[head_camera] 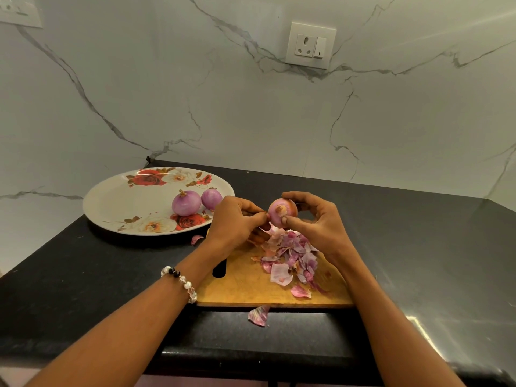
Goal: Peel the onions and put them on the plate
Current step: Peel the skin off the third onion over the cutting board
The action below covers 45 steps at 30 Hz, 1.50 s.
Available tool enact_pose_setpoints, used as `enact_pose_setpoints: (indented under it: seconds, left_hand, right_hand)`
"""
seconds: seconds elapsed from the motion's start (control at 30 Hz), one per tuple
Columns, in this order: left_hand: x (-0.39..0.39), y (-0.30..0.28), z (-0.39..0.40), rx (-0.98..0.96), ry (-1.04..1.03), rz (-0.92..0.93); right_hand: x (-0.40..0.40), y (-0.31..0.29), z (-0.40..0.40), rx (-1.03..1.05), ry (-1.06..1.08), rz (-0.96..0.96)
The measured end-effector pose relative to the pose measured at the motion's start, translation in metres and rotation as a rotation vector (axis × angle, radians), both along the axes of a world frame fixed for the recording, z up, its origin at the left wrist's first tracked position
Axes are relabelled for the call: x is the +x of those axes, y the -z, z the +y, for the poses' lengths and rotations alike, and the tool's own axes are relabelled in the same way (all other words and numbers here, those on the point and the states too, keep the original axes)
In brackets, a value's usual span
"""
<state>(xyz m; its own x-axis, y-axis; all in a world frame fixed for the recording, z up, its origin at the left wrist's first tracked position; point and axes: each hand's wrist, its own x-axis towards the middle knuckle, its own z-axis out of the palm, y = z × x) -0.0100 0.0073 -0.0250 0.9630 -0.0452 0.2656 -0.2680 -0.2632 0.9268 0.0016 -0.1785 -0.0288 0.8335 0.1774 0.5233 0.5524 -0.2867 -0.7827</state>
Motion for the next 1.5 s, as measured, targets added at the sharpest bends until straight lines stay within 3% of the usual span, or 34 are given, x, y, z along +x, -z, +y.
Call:
enact_pose_setpoints:
  seconds: [0.67, 0.87, 1.1, 1.5]
  left_hand:
    - [0.008, 0.006, -0.005, 0.216, -0.043, -0.197]
    - [0.007, 0.005, -0.004, 0.205, -0.027, -0.21]
    - [0.01, 0.004, 0.0, 0.084, -0.094, -0.186]
    - [0.004, 0.005, -0.003, 0.149, -0.127, -0.226]
  right_hand:
    - [-0.005, -0.005, 0.001, 0.066, -0.047, 0.009]
    - [-0.002, -0.002, -0.001, 0.136, -0.049, 0.054]
    - [0.0, 0.001, -0.006, 0.384, -0.079, 0.17]
    - [0.001, 0.006, 0.0, 0.026, -0.015, -0.047]
